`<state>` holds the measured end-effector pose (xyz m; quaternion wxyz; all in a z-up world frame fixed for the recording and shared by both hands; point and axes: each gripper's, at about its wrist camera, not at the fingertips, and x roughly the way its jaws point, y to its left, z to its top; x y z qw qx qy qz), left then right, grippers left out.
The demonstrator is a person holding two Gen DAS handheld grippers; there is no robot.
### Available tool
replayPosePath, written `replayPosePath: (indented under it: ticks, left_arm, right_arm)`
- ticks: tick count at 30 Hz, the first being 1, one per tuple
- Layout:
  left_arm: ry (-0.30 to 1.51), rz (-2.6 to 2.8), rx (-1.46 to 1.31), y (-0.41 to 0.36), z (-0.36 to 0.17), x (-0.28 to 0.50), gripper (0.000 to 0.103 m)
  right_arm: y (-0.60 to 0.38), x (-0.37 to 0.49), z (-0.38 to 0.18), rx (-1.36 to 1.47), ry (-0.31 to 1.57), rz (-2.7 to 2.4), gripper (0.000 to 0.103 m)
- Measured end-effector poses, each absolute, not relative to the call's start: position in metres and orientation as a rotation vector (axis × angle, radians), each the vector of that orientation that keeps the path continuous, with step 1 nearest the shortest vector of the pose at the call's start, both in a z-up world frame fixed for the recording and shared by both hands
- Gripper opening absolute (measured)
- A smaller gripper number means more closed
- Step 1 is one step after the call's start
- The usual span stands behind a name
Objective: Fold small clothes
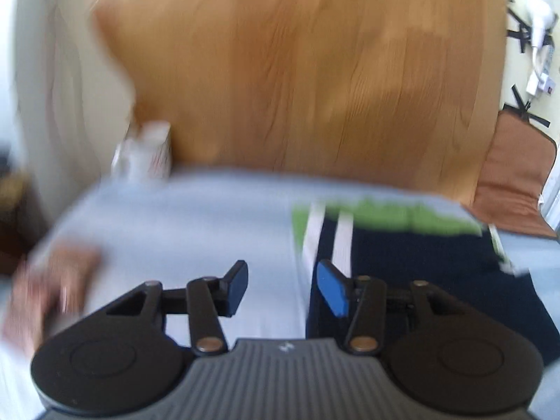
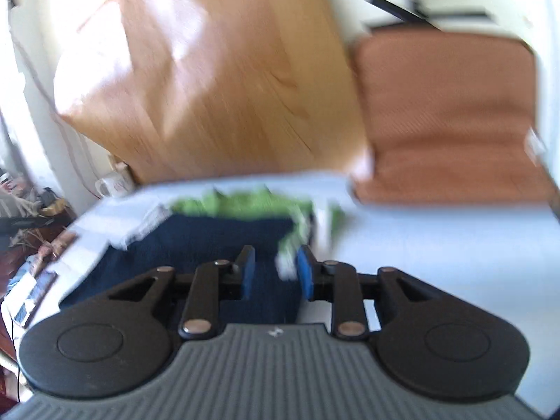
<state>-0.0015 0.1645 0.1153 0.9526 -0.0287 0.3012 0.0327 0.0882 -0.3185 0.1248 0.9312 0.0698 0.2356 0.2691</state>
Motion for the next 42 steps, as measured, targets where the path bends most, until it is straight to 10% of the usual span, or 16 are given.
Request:
replayPosePath:
  ticks: [4,12,42]
  left_arm:
    - [0.622,-0.030,0.027,0.130,0.121,0.099,0.054]
    - [0.801,-0.018,0.252,0.065,0.054,0.245,0.051]
    - [0.965,-0.032,0.160,0.039,0.032,0.274,0.052]
  right_arm:
    - [-0.272,0.182,0.132,0.145,0.561,0.656,0.052]
    - [-0.166,0.301,0.114,-0.050,0.680,0.678,0.055]
    - [-0.166,0.312,0.101,-0.043,0.677,0.526,0.055]
